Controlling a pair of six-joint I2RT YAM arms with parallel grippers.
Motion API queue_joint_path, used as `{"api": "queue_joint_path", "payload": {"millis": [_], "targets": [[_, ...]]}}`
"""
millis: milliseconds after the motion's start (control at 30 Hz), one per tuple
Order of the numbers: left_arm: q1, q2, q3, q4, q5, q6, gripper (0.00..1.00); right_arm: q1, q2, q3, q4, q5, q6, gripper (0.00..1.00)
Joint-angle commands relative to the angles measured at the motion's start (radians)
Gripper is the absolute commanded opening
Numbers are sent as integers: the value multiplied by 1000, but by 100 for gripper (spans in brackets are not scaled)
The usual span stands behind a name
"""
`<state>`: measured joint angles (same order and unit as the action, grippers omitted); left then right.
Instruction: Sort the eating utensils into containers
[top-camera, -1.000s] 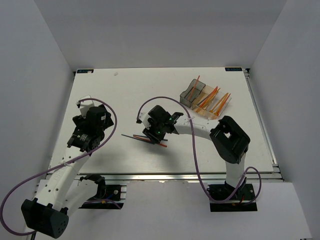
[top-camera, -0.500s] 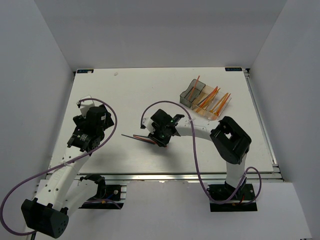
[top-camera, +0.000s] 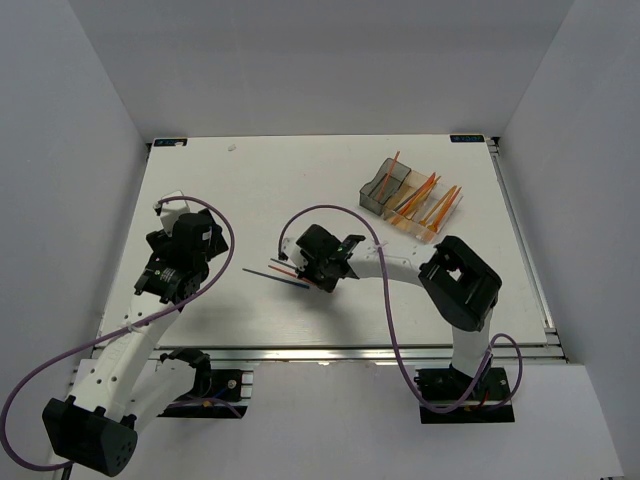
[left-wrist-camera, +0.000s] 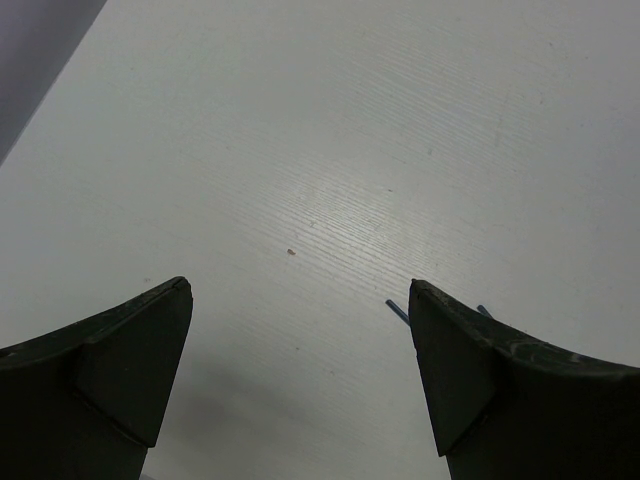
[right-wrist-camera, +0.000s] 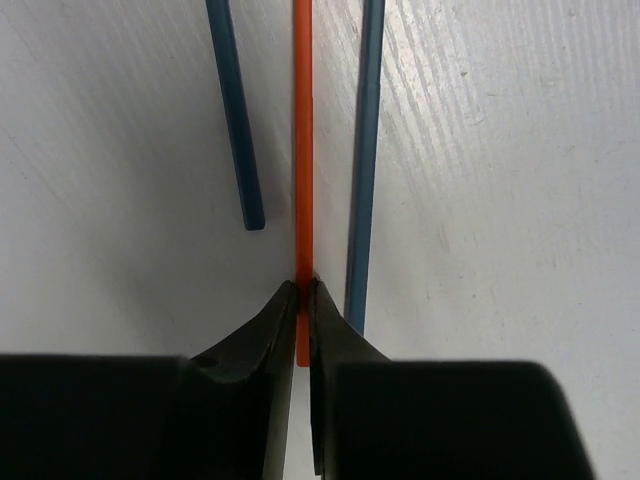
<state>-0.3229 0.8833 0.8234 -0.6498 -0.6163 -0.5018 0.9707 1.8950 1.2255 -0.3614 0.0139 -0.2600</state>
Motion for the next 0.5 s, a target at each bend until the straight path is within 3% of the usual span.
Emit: {"api": "queue_joint_path", "payload": {"millis": [0, 167, 467], "targets": [[2, -3, -3, 19, 6, 8, 98, 11, -10, -41, 10, 55, 25, 10], [2, -7, -3, 19, 6, 8, 98, 23, -19, -40, 27, 54, 47, 0], [2, -7, -3, 19, 6, 8, 98, 31, -117, -26, 76, -5, 54, 0]]}}
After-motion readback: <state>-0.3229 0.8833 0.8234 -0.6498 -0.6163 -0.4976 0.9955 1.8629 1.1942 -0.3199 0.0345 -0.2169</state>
